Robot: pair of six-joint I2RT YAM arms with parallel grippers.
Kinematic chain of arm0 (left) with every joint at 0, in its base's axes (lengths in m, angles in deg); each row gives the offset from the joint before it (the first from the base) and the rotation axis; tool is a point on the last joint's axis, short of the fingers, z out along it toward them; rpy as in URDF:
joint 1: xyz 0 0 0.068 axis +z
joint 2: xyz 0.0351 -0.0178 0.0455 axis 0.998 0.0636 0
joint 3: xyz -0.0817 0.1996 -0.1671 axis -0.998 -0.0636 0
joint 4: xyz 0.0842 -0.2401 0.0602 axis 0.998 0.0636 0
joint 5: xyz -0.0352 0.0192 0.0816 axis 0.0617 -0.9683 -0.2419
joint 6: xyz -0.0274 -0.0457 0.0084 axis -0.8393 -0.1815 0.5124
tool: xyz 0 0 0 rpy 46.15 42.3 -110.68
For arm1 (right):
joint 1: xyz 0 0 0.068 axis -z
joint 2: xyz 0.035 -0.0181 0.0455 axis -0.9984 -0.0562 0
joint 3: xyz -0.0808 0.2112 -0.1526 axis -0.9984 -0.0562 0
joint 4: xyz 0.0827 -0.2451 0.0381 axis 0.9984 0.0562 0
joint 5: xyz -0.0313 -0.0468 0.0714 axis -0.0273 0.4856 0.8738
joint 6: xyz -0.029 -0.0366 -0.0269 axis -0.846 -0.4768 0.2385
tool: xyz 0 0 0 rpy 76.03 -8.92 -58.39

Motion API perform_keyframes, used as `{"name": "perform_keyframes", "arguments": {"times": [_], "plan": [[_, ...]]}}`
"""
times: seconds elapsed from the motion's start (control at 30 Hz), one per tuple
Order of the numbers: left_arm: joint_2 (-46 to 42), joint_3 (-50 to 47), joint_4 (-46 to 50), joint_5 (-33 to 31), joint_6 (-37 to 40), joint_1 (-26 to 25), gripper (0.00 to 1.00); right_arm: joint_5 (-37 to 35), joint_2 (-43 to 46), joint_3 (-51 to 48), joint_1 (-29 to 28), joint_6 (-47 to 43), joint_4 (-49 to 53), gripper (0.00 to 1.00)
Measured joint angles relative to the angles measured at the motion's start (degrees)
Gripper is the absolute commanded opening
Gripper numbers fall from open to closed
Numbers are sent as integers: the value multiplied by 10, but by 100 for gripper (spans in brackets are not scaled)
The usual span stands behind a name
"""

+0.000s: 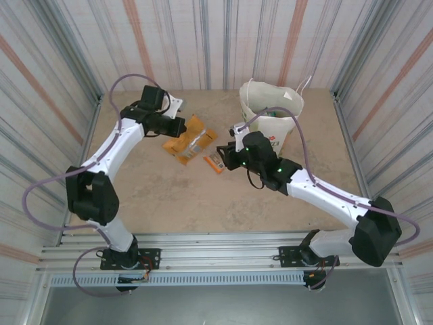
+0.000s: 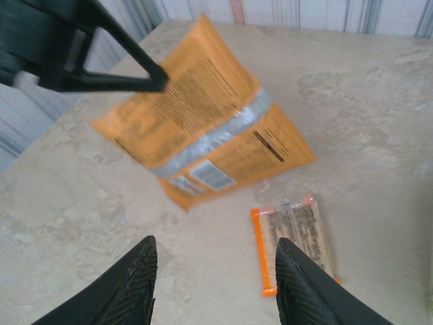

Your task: Place the snacks into the paper bag

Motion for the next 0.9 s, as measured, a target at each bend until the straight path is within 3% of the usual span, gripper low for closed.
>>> {"name": "perform_keyframes", "arguments": {"times": [0.37, 0.9], "plan": [[-109, -29, -130, 143, -81, 2, 0, 98, 55, -94, 83, 5, -113, 60], [-119, -50, -344, 318, -245, -34, 0, 235, 69, -124, 186, -18, -292, 68]]}}
